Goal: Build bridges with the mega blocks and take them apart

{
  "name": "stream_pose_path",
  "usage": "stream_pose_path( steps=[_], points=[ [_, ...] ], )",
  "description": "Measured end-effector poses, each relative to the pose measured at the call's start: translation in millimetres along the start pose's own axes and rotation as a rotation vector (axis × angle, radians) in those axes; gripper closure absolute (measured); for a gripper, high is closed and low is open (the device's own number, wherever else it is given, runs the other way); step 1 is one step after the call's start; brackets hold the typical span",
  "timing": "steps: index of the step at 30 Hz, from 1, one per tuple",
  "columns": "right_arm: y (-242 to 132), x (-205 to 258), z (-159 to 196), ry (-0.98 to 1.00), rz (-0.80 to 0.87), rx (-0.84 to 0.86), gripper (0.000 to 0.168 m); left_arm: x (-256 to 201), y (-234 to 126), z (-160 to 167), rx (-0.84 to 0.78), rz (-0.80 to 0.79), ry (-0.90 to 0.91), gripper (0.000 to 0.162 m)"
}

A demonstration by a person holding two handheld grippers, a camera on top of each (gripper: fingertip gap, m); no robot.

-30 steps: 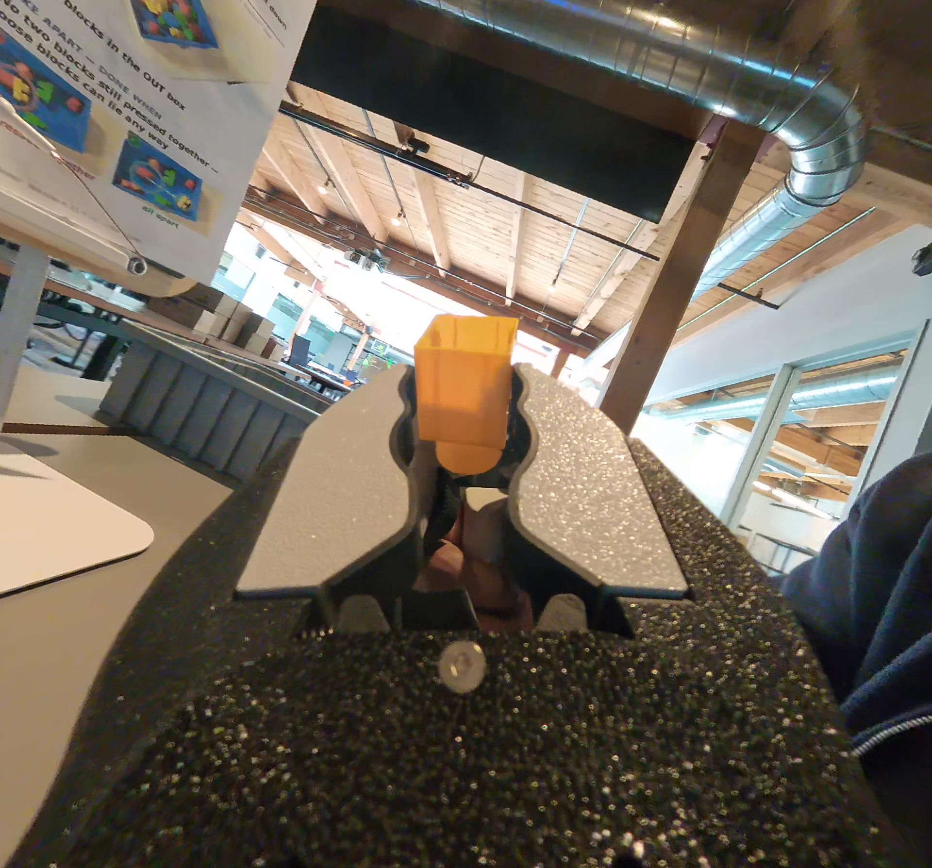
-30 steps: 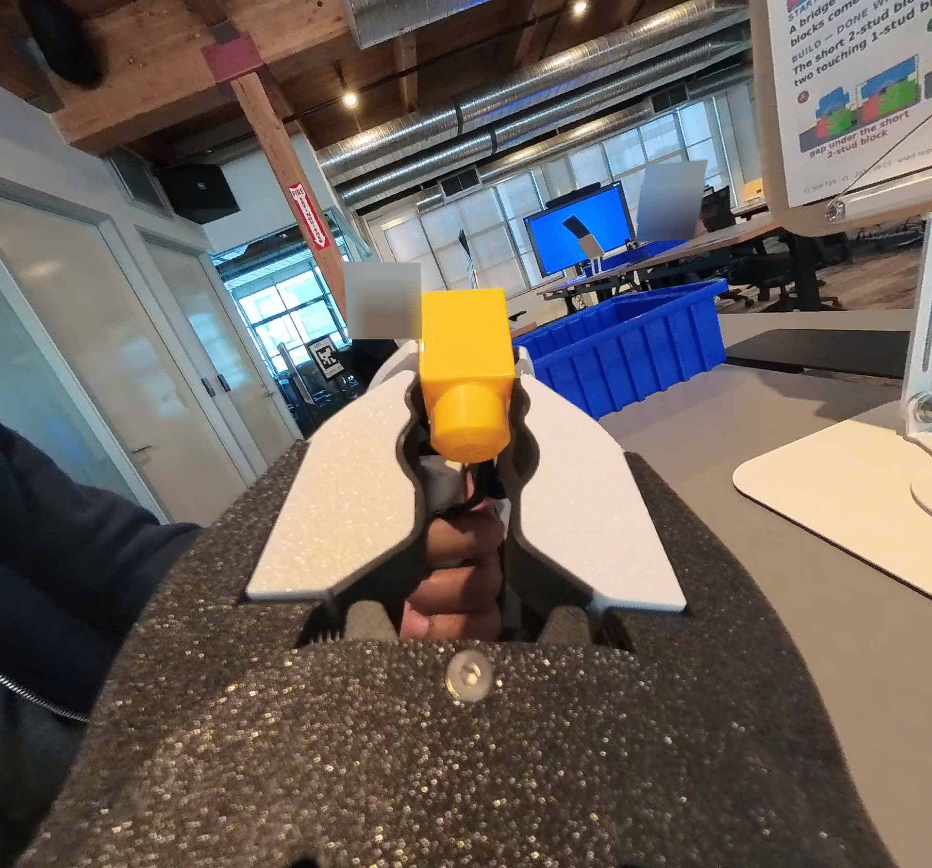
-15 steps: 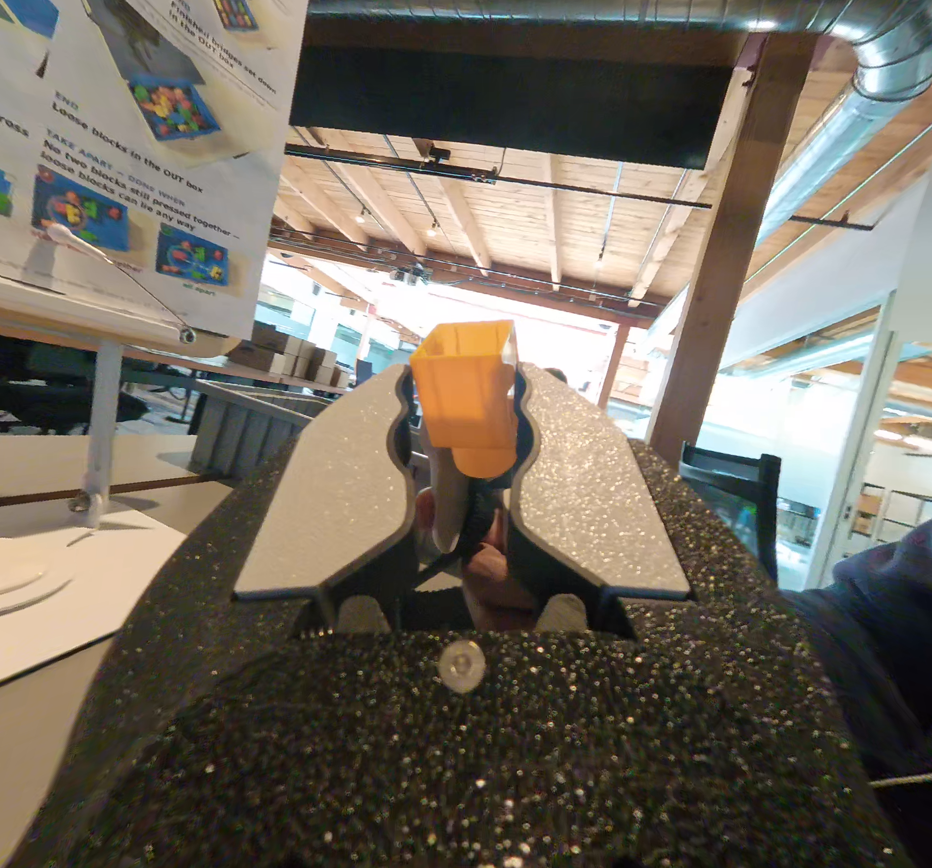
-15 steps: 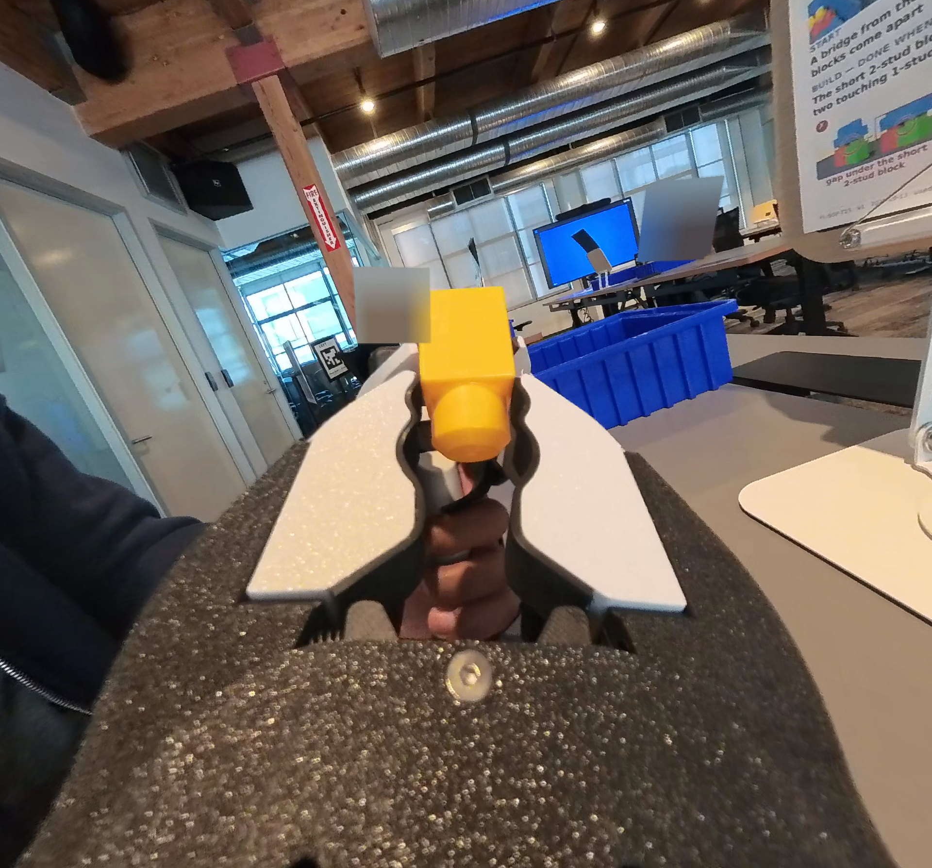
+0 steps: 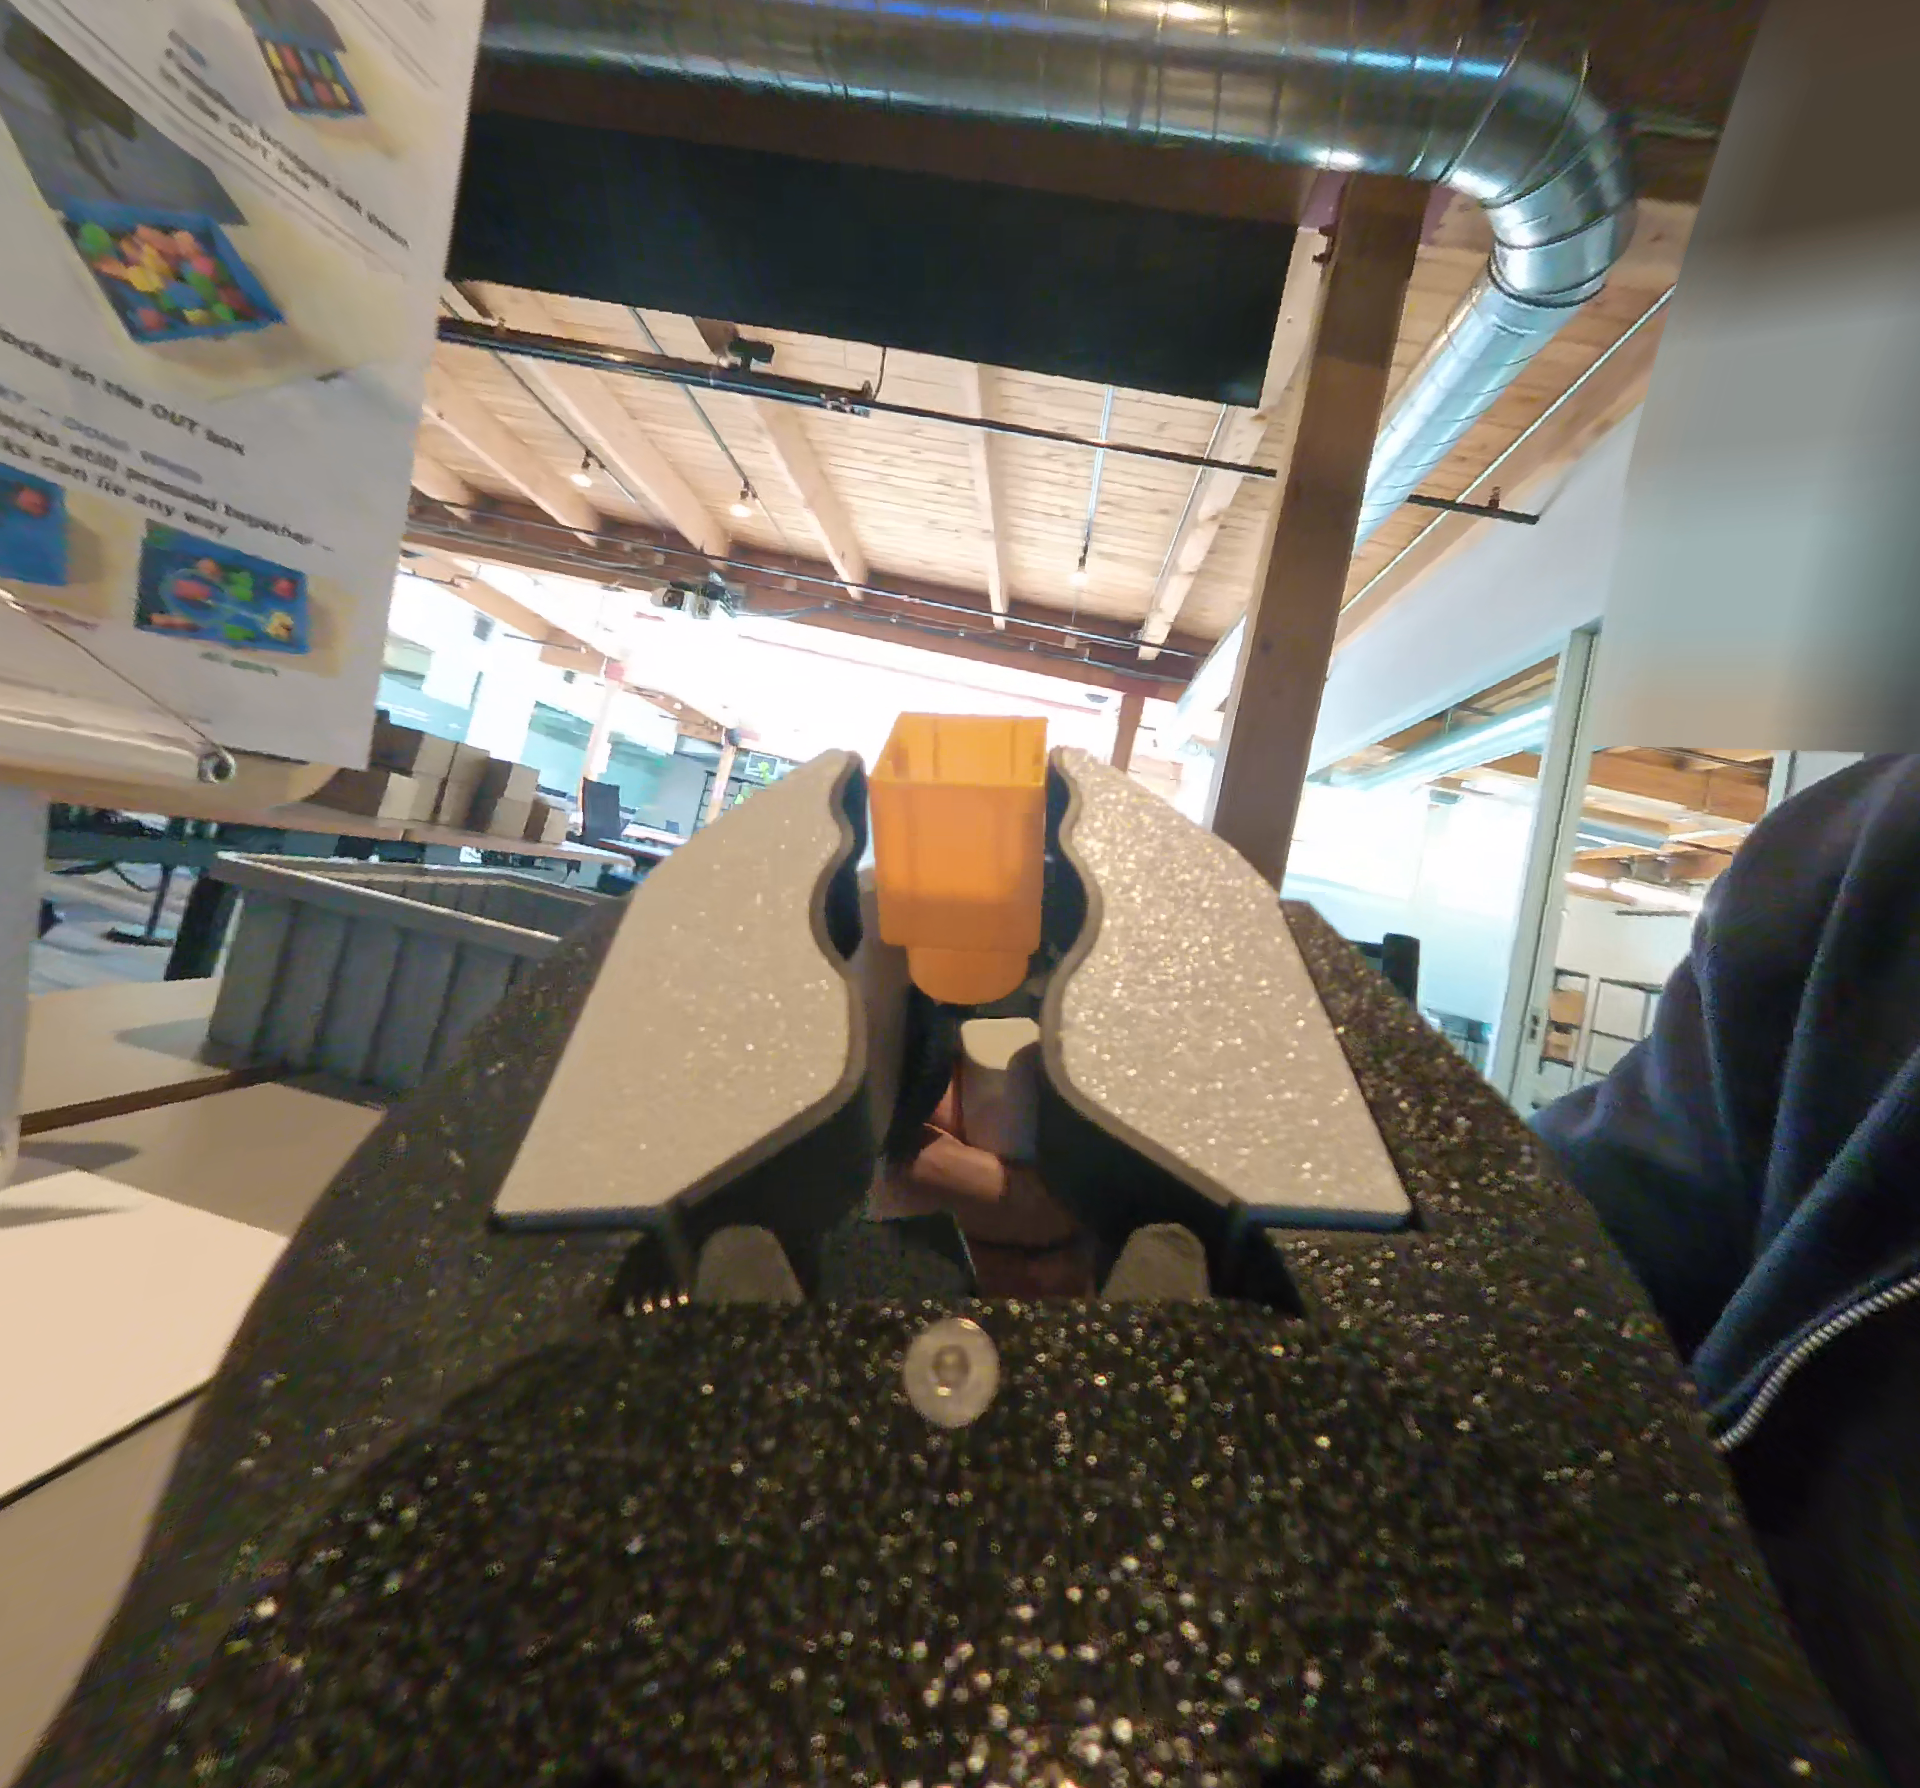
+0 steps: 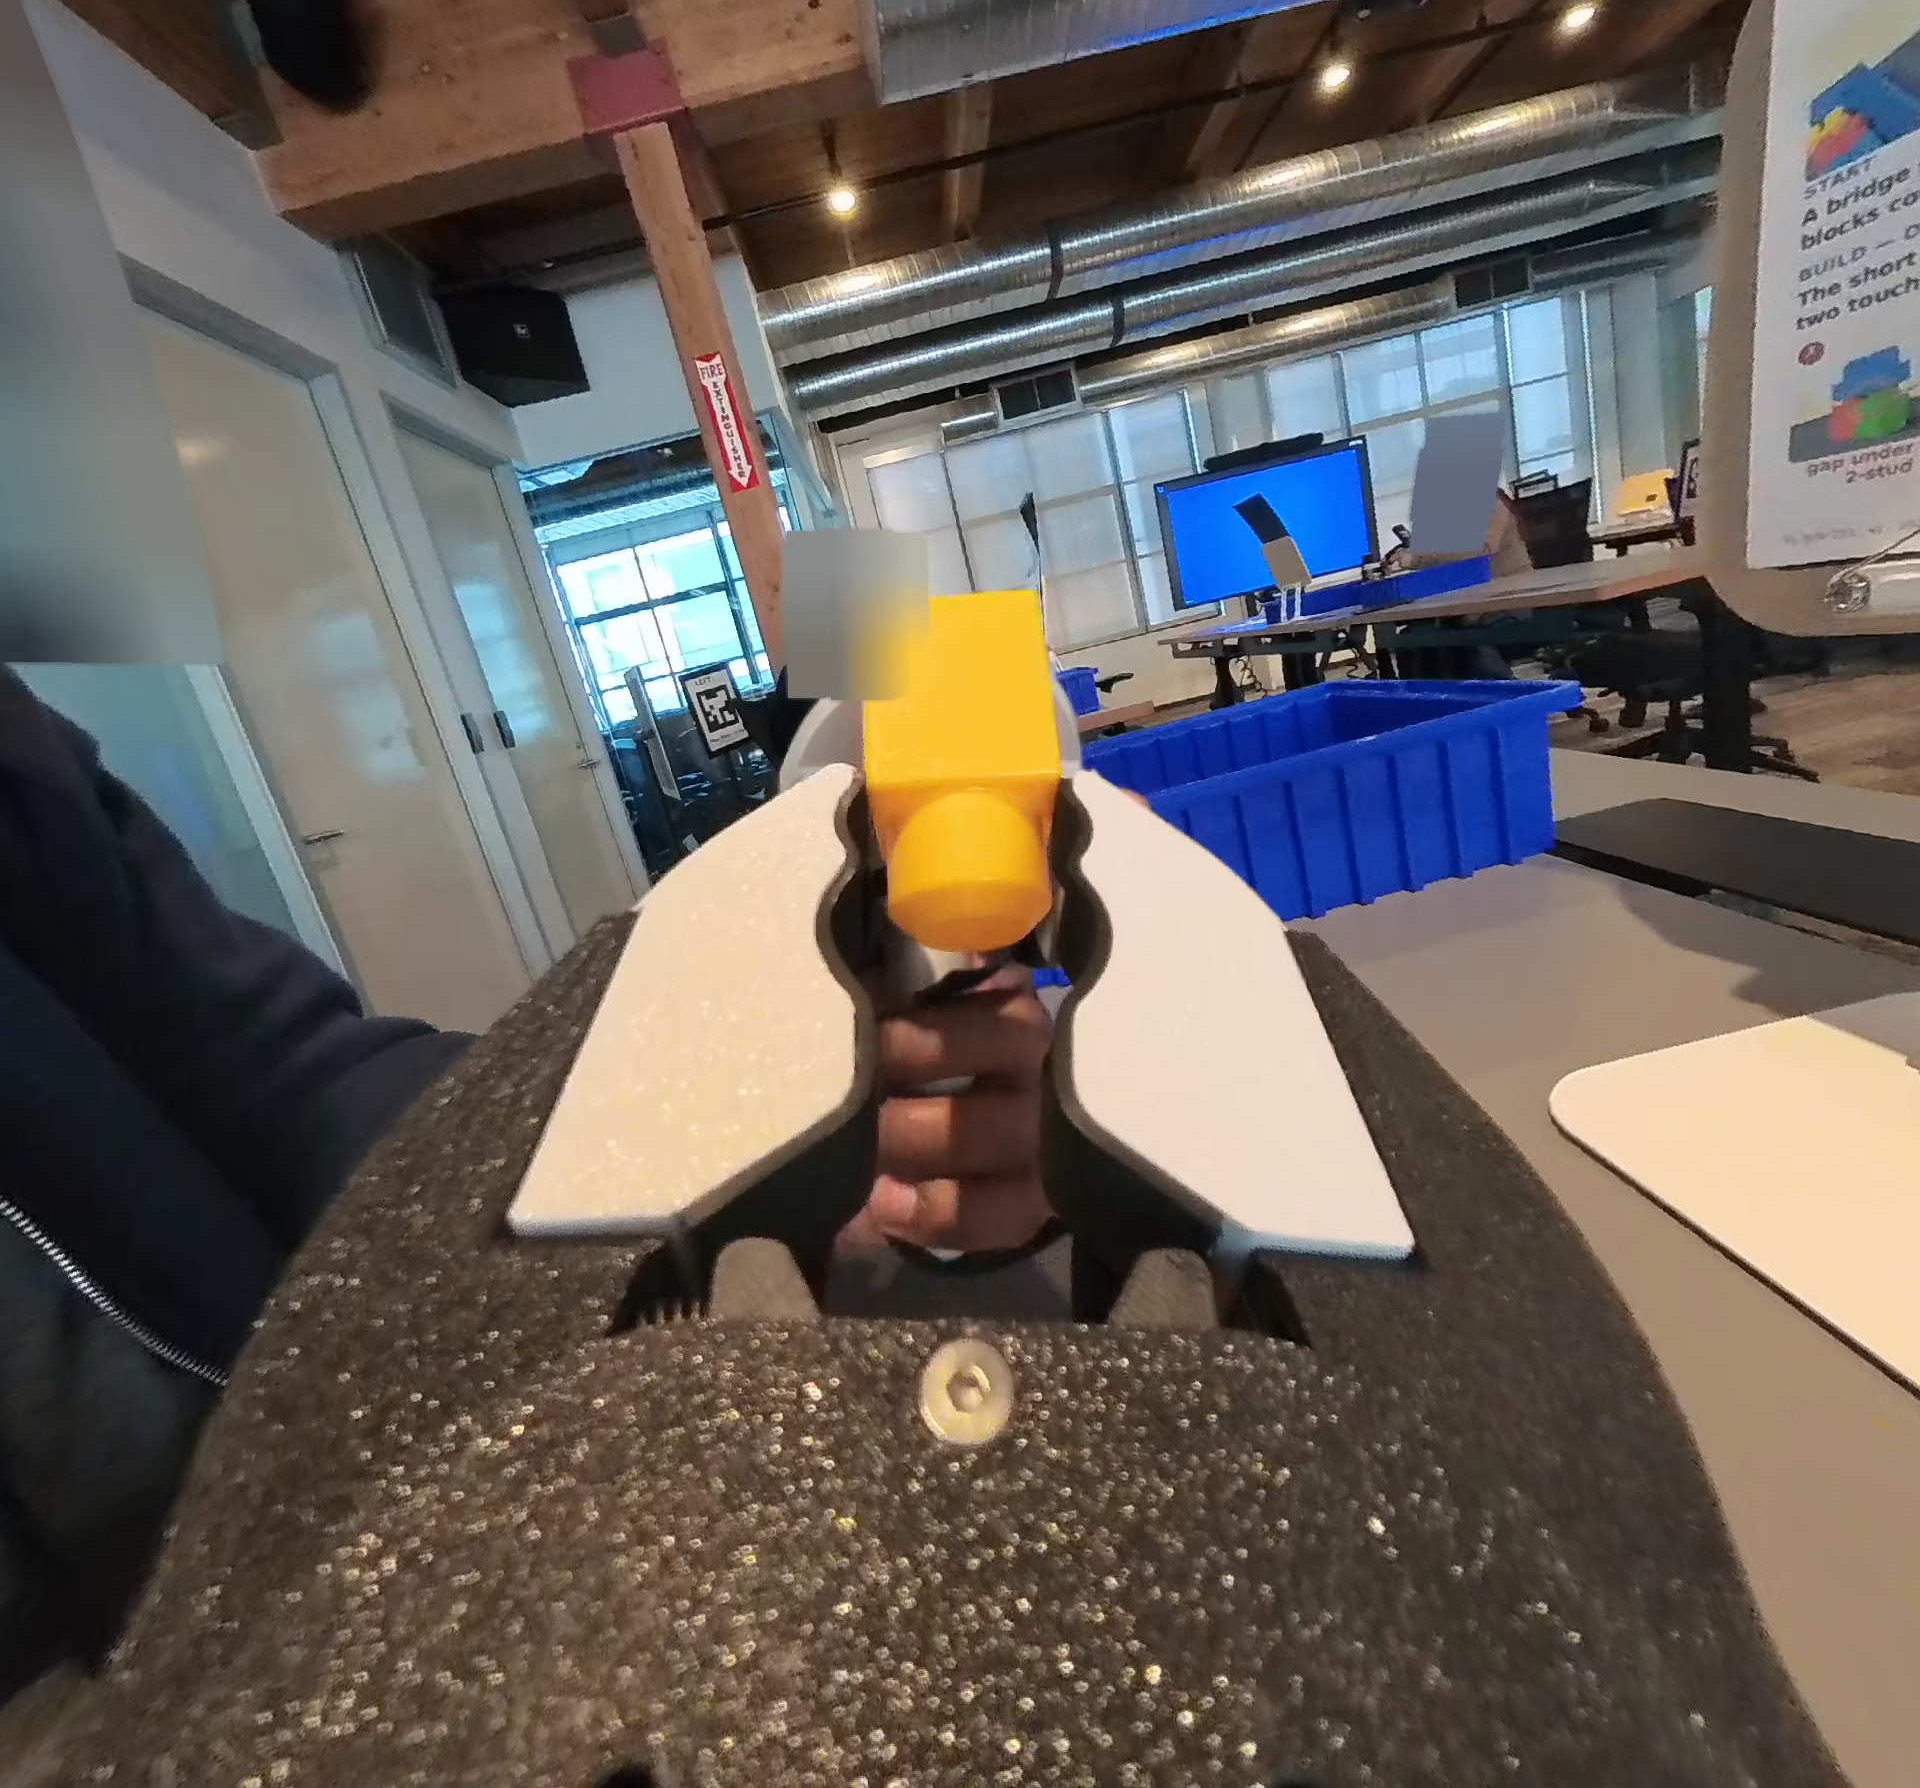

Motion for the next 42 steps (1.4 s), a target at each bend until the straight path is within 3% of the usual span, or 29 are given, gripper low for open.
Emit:
stream_pose_path(
  steps=[2,6,9,15,20,25,27,42],
  points=[
    [-2,-2,-1,0.0,0.009,-0.004,0.134,2,-4,-5,-0.034,-0.015,0.0,0.139],
    [-9,-8,-11,-0.057,0.069,0.042,0.135,8,-14,-20,-0.033,-0.108,0.054,0.139],
    [-11,-18,-25,-0.126,0.157,0.198,0.134,9,-20,-31,0.051,-0.184,0.166,0.14],
    [22,-31,-44,-0.278,0.222,0.875,0.135,10,-27,-47,0.211,-0.282,0.27,0.141],
    [68,-35,-34,-0.427,0.138,1.453,0.134,7,-32,-57,0.23,-0.321,0.324,0.141],
    [102,-43,1,-0.438,0.044,1.793,0.134,7,-42,-69,0.185,-0.361,0.353,0.142],
    [110,-48,14,-0.412,0.03,1.856,0.134,8,-50,-75,0.162,-0.404,0.357,0.152],
    [120,-60,54,-0.271,0.004,2.083,0.134,5,-74,-99,0.029,-0.567,0.42,0.138]
  ],
)
Point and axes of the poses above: each gripper's, where its closed fingertips meet, y out along the fingers, z out of its underside, x = y × z across the jaws, the point moved 10 cm from there along -y, back along the fingers
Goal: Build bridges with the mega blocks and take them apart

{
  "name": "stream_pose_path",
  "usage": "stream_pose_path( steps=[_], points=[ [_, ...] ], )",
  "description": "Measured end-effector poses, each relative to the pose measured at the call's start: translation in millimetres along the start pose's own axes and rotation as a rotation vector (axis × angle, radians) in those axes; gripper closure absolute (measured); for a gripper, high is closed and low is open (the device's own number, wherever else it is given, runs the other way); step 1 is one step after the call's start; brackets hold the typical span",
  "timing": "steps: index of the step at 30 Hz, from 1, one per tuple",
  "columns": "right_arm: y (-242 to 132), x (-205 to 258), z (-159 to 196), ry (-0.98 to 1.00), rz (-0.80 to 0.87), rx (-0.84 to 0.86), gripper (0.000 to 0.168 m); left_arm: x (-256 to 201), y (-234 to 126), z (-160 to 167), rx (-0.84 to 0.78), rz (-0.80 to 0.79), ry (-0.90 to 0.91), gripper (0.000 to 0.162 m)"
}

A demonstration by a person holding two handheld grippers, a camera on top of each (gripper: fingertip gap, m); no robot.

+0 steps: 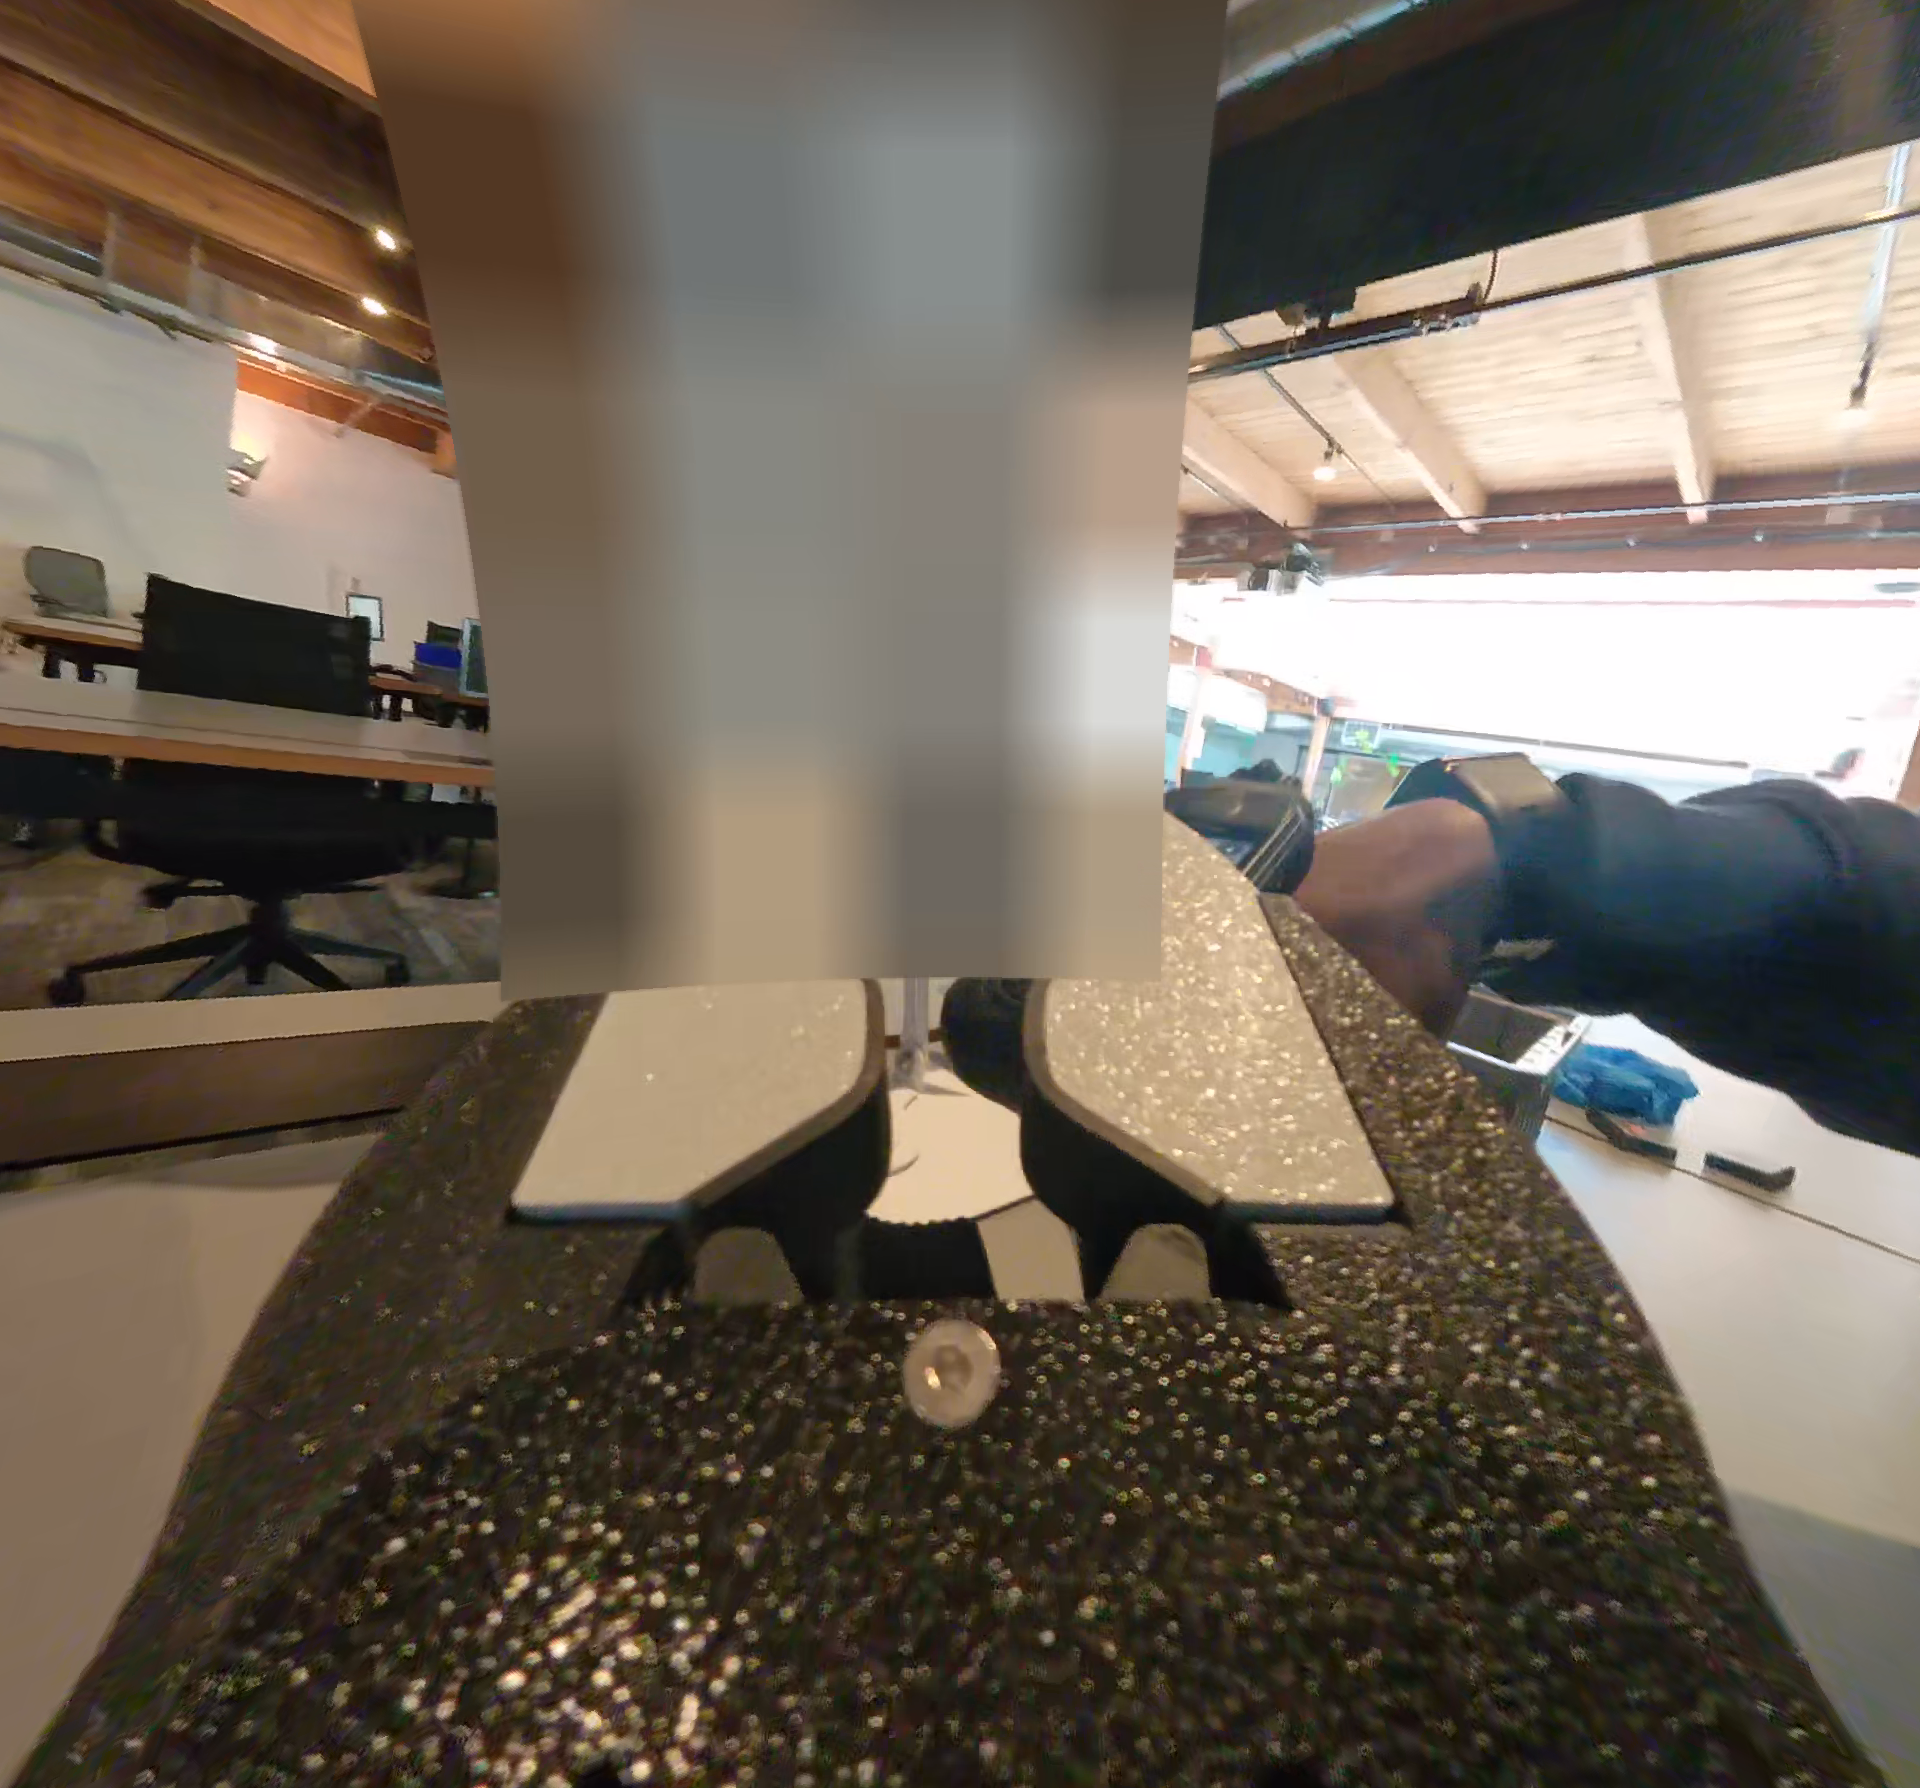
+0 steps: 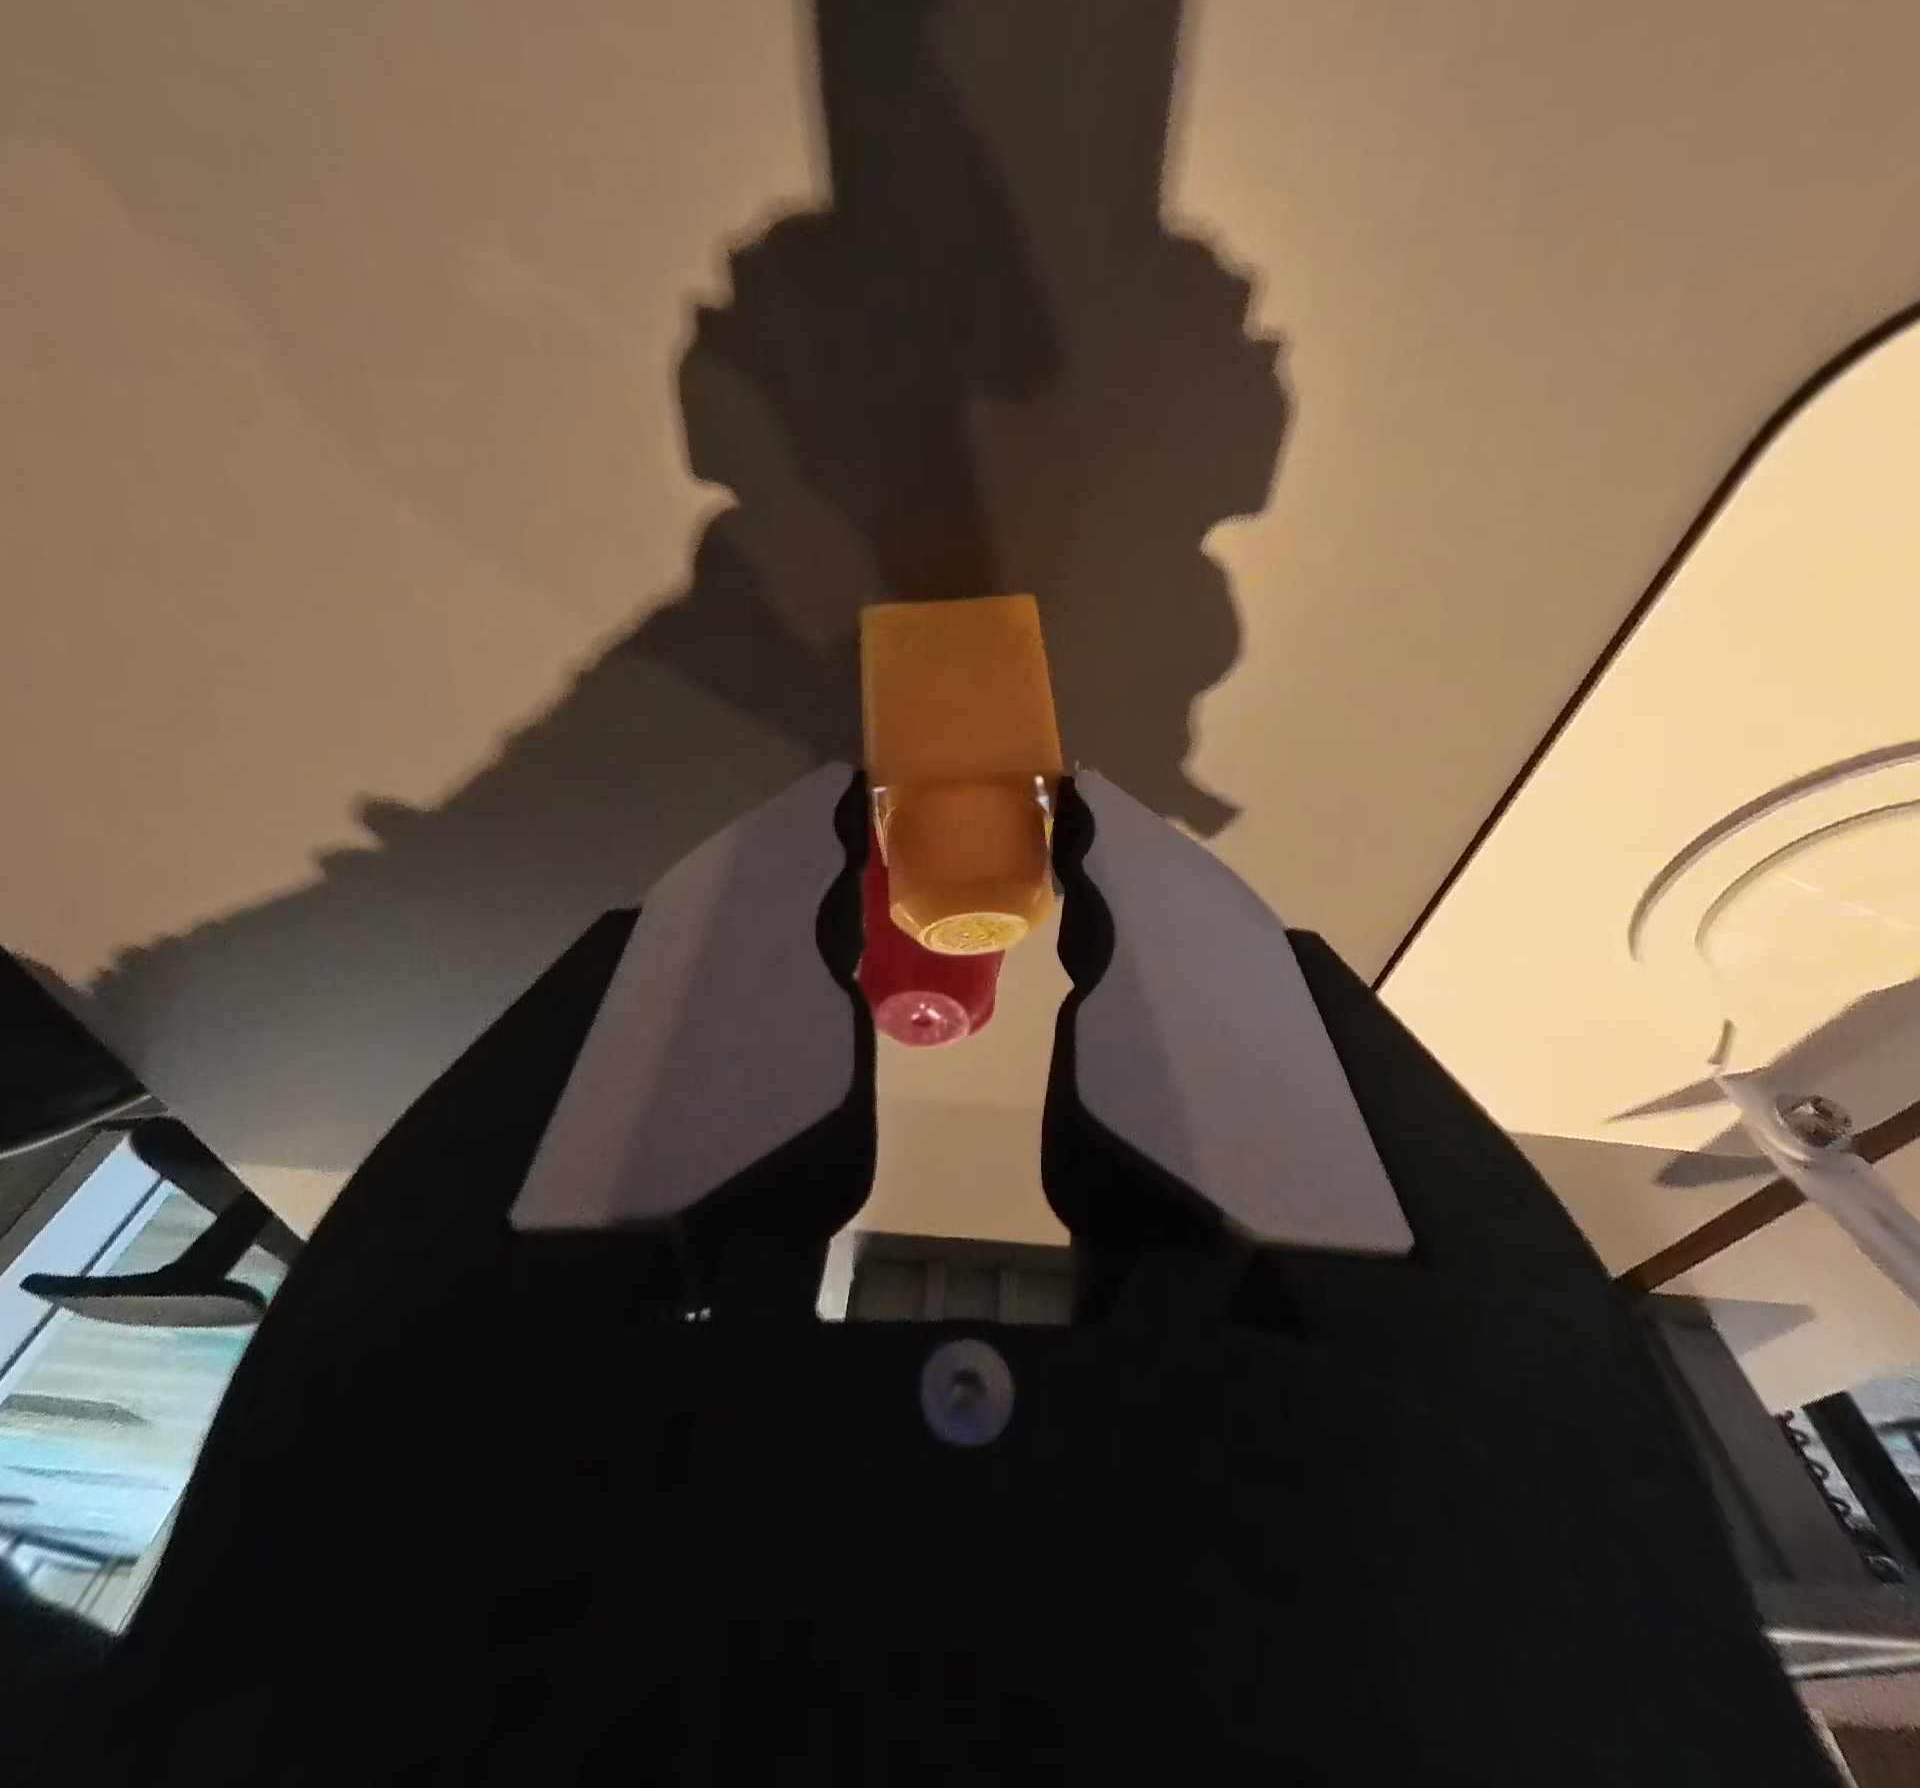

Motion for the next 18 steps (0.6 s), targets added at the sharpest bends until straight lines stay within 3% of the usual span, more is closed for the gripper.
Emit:
stream_pose_path(
  steps=[12,18],
  points=[
    [3,4,-8,-0.002,0.019,-0.023,0.128,4,-3,1,-0.019,-0.005,-0.038,0.138],
    [-5,1,7,0.067,0.053,-0.22,0.107,4,-3,2,-0.026,-0.008,-0.032,0.138]
  ],
)
Point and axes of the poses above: each gripper's, where its closed fingertips meet, y out along the fingers, z out of its underside, x = y × z across the jaws, the point moved 10 cm from there along -y, back along the fingers
